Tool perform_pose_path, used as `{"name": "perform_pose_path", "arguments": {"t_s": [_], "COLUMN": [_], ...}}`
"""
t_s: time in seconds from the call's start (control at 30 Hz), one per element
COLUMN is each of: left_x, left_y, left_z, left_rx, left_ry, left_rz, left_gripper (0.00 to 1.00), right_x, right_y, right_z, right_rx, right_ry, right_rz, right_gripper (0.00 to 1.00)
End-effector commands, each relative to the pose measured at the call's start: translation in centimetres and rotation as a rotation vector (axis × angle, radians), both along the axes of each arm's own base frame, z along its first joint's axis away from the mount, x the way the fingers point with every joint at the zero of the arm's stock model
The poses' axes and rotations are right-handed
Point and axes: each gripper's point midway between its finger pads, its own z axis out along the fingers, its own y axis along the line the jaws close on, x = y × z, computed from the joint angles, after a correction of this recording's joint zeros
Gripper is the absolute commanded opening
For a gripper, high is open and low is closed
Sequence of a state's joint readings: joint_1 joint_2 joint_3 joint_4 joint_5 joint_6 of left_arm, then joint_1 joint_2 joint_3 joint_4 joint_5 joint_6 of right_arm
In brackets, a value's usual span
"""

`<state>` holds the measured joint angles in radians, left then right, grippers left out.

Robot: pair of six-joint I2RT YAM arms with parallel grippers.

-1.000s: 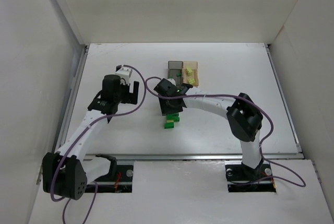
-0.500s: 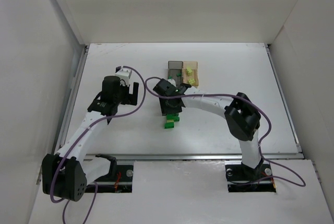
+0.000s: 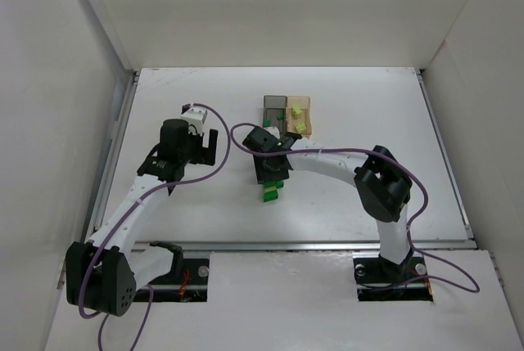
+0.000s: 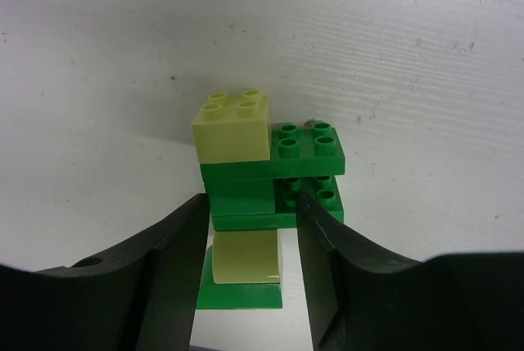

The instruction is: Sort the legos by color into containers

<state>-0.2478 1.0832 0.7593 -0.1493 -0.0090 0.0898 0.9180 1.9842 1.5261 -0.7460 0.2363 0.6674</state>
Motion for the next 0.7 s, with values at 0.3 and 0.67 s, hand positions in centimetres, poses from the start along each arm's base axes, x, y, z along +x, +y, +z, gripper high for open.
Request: {"name": "perform_pose_path", "arguments": {"t_s": [0.3,0.67], "left_x": [0.1,0.0], "left_y": [-0.2,-0.5], "left_z": [0.9,1.1], "left_rx": [-0.005,0.000], "left_ry": [-0.045,-0.044], "left_rz": [-0.013,-0.040], "left_gripper": [0.90,0.90], "right_x": [-0.4,-0.2], "right_y": [0.8,2.2], "right_z": [-0.9,-0.3], "right_rx": [0.010,0.059], "right_ry": [0.003,-0.004], "right_rz": [0.084,0.145], "right_gripper": [0.48,0.16]}}
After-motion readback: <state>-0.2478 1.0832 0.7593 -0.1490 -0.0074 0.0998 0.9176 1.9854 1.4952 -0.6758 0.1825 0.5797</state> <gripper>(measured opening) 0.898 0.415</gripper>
